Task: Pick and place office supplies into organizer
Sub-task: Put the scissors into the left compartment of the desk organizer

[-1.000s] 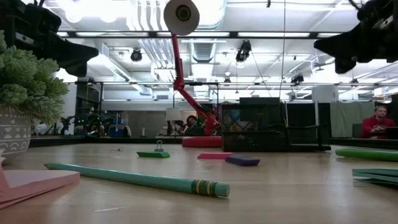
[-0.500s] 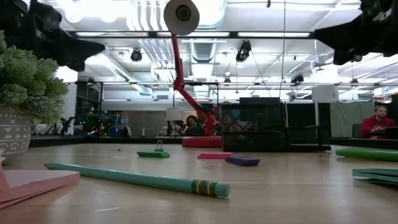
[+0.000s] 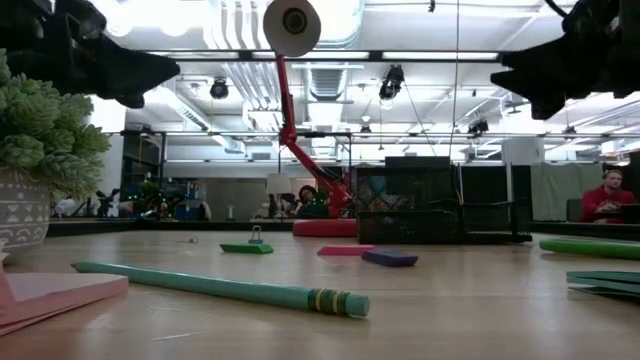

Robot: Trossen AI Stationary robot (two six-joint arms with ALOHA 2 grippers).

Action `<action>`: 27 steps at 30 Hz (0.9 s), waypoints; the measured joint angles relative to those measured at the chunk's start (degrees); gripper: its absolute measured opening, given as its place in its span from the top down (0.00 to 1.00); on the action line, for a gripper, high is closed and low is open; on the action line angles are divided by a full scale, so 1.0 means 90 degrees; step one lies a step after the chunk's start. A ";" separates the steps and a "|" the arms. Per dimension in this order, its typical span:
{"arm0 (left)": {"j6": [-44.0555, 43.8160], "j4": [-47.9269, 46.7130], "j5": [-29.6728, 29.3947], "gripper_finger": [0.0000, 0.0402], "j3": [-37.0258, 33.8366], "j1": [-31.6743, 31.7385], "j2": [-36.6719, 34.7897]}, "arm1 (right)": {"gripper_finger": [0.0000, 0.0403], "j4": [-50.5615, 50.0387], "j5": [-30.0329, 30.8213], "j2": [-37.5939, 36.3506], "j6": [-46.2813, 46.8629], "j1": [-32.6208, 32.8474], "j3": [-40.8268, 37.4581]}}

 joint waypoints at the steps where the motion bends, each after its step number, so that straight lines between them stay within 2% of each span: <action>1: -0.0110 0.0085 0.0010 0.75 0.0072 0.0000 0.0109 | 0.55 -0.0019 0.0000 0.0060 0.0096 0.0000 0.0093; 3: -0.0284 0.0109 0.0013 0.74 0.0241 0.0000 0.0335 | 0.54 -0.0361 0.0049 0.0220 -0.0045 0.0000 0.0387; 5: -0.0261 0.0094 0.0017 0.73 0.0359 0.0000 0.0542 | 0.54 -0.1080 0.0398 0.0406 -0.0030 0.0004 0.0772; 7: -0.0229 0.0063 0.0020 0.73 0.0473 0.0000 0.0701 | 0.54 -0.1817 0.0738 0.0645 0.0291 0.0000 0.1249; 9: -0.0236 0.0064 0.0026 0.73 0.0615 0.0000 0.0817 | 0.54 -0.2391 0.0799 0.0908 0.0662 0.0000 0.1727; 14: -0.0273 0.0142 0.0031 0.73 0.0830 0.0000 0.1004 | 0.56 -0.3449 0.0604 0.1646 0.1474 0.0005 0.2765; 19: -0.0268 0.0837 0.0032 0.73 0.0838 0.0000 0.1194 | 0.57 -0.4259 0.0442 0.2449 0.2033 0.0007 0.3572; 27: -0.0251 0.1225 0.0034 0.73 0.0838 0.0000 0.1580 | 0.59 -0.5311 -0.0119 0.3634 0.3193 0.0209 0.4489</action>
